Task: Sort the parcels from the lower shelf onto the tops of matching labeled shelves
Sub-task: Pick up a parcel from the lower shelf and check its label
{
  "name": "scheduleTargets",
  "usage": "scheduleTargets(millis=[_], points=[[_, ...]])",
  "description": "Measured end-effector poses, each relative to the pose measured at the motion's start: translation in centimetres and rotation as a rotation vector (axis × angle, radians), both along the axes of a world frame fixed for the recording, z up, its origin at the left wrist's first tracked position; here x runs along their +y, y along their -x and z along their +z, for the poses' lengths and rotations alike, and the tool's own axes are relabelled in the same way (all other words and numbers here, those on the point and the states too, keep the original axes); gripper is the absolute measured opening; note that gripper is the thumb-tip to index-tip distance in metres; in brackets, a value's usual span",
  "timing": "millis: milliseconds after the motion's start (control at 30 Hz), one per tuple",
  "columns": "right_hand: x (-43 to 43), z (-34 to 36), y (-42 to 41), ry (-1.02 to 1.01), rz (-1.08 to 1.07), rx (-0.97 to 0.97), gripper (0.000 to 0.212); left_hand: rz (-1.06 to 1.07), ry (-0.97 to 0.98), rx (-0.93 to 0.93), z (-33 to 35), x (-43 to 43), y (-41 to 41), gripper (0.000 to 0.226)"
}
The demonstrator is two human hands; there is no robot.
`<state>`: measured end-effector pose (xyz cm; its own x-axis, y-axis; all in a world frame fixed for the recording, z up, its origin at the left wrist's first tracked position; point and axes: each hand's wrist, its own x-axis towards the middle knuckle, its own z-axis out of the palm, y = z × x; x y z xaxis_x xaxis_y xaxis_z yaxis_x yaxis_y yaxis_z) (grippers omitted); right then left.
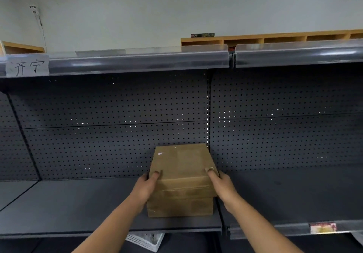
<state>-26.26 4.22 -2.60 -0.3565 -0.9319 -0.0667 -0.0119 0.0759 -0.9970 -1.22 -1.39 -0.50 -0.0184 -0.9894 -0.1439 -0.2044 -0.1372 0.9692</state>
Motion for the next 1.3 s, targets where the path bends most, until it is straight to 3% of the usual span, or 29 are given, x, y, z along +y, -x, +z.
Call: scheduleTargets(millis=[200,400,600,767,1067,1300], points=[[3.2,1.8,-0.3,0.223,0.008,0.033,0.025,0.016,0.209,0.155,0.3,3.1,0.1,0.063],[6.7,3.6,-0.2,0.327,0.007,0.087,0.039,0.005,0.424,0.311,3.0,6.8,0.0,0.067],[11.6,3.3,0.1,0.392,-0.025,-0.062,0.056,-0.023,0.585,0.310,3.1,10.9,-0.5,0.055],[12.3,4.1,1.2,0.371,0.020,-0.107,0.072,-0.029,0.641,0.306,2.1,12.4,0.3,0.059],[12.9,5.1,0.6,0.415,-0.032,-0.101,0.066,0.038,0.559,0.257,1.5,13.8,0.3,0.071],[13.3,5.8,1.2,0.436,-0.031,-0.079,0.058,0.034,0.530,0.190,0.9,14.4,-0.2,0.052]])
